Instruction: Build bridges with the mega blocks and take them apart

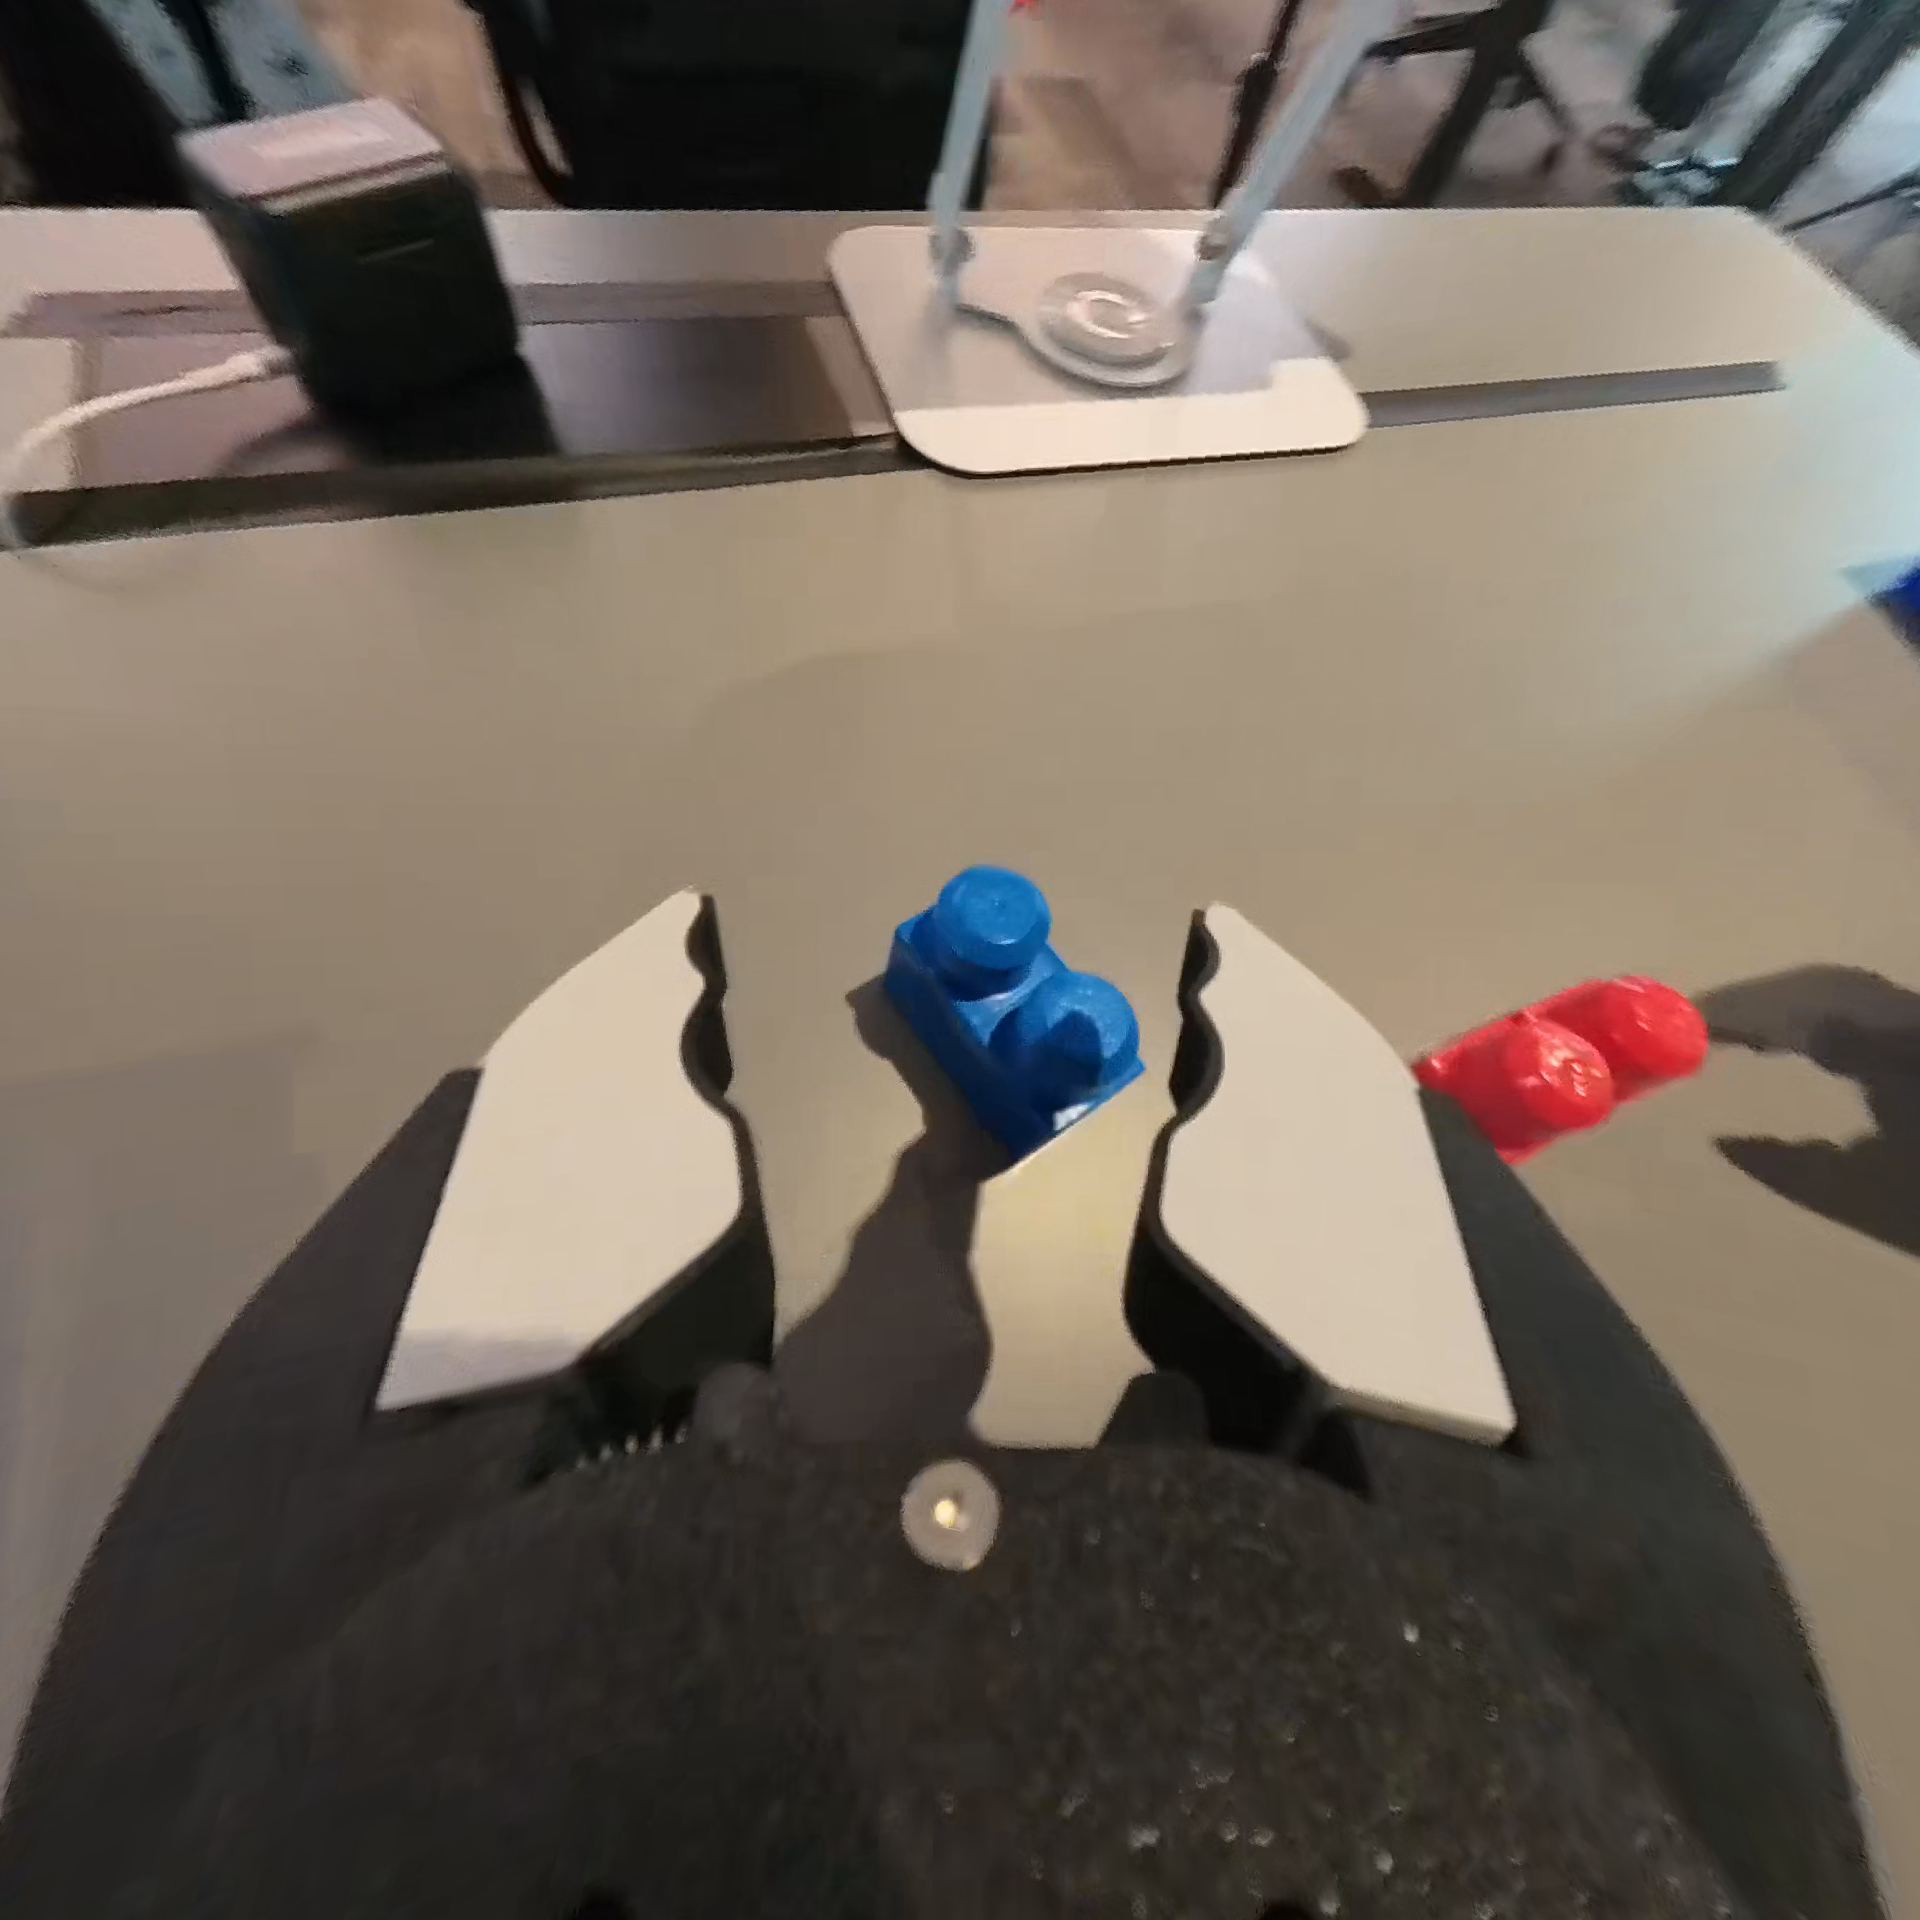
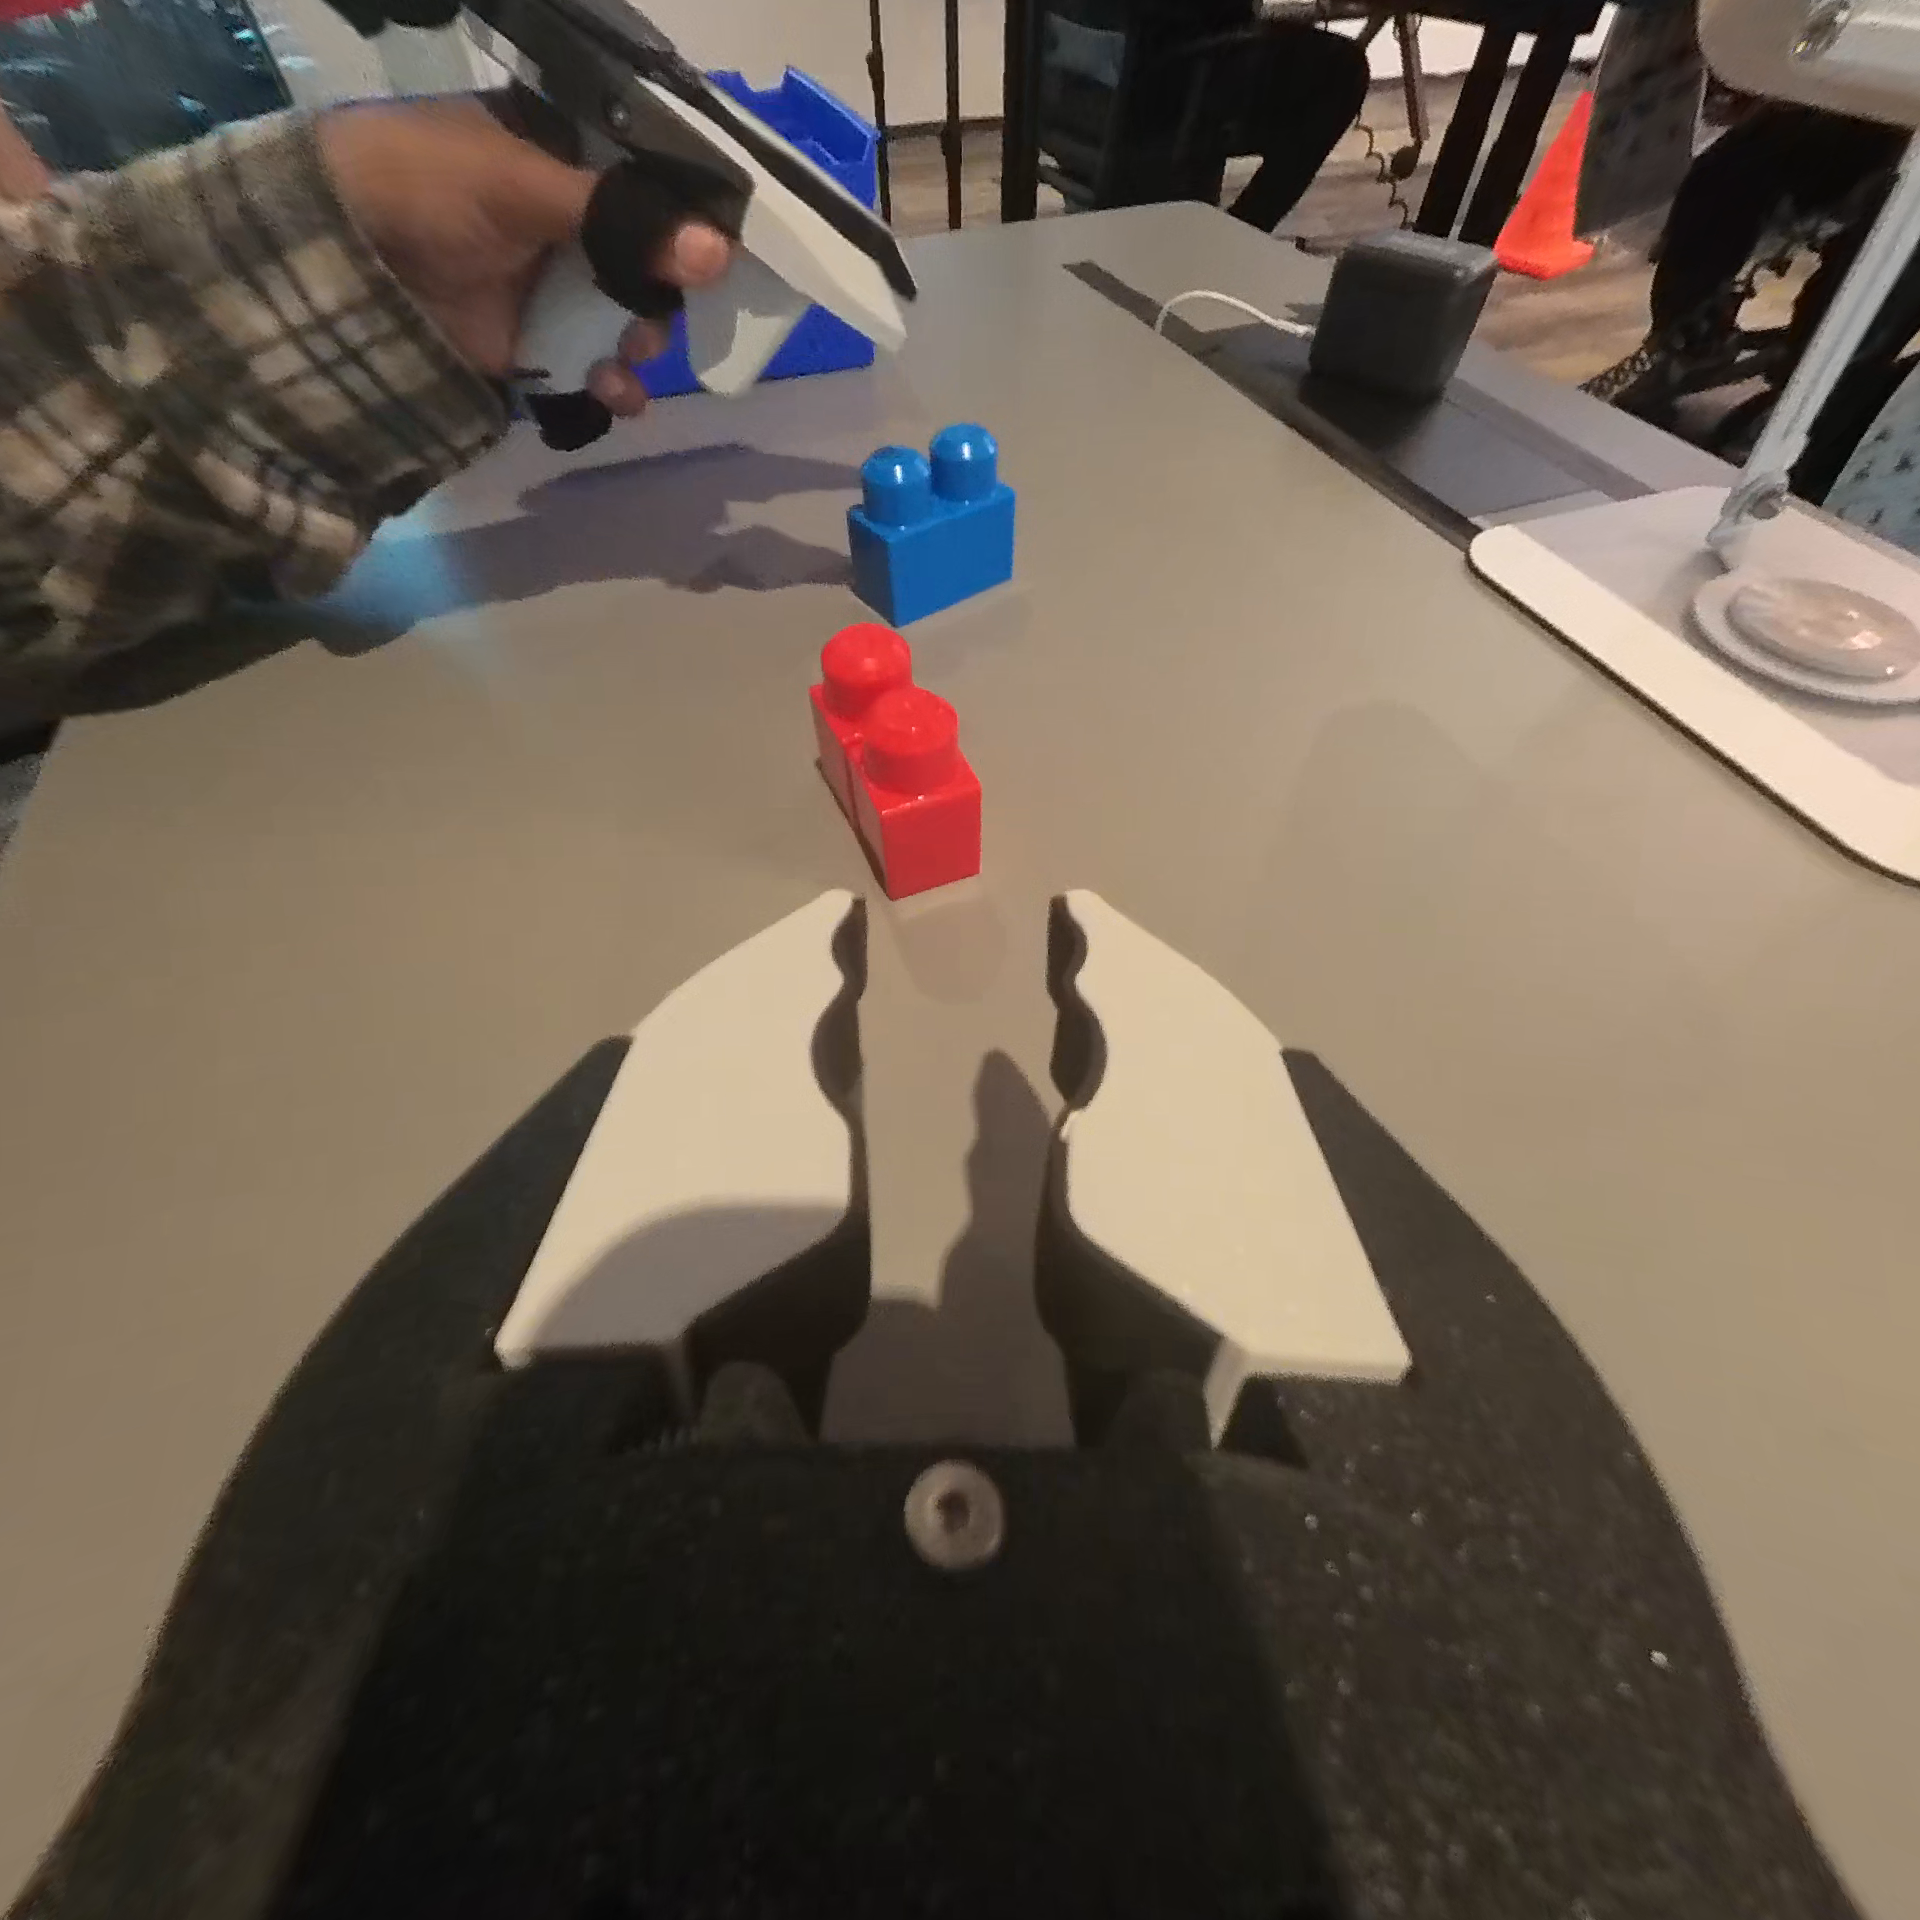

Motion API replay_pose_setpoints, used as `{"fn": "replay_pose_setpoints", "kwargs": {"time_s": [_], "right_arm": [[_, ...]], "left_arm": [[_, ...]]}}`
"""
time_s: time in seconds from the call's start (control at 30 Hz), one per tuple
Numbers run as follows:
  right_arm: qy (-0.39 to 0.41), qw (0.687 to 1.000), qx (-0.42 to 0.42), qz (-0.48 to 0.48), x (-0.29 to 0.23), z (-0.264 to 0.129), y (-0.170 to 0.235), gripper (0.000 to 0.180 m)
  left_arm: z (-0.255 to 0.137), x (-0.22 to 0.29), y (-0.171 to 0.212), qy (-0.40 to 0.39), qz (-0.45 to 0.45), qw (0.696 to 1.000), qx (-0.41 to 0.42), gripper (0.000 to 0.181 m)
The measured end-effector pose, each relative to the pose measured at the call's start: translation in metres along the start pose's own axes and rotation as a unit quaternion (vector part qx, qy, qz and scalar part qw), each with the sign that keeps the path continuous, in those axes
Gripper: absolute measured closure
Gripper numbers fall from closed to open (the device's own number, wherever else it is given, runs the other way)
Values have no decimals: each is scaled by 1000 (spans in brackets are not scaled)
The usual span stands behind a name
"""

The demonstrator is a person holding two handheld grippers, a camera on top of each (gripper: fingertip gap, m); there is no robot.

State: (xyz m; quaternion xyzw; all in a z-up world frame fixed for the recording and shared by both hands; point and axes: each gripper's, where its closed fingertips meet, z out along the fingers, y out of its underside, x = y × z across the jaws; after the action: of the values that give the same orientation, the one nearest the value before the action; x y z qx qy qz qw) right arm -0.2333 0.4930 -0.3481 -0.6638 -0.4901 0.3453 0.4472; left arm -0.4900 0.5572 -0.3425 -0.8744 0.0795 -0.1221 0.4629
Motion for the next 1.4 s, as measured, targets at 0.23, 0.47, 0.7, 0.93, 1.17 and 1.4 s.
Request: {"fn": "replay_pose_setpoints", "kwargs": {"time_s": [0.23,0.47,0.7,0.93,1.17,1.4], "right_arm": [[-9,999,0,36,-6,0,-1,152],[-10,999,3,34,-9,-3,-5,153],[-5,999,17,38,-5,-7,-9,154],[-6,999,11,41,-2,-6,-3,159],[1,999,24,34,6,-11,-4,165],[7,998,39,39,14,-15,-4,166]], "left_arm": [[19,5,16,-79,-19,996,-35,88],[36,10,31,-111,25,991,-66,107],[40,6,41,-68,62,993,-73,146],[28,20,24,34,146,987,-49,148],[-30,123,-29,346,288,893,16,148],[-17,166,-1,424,381,821,-39,148]]}}
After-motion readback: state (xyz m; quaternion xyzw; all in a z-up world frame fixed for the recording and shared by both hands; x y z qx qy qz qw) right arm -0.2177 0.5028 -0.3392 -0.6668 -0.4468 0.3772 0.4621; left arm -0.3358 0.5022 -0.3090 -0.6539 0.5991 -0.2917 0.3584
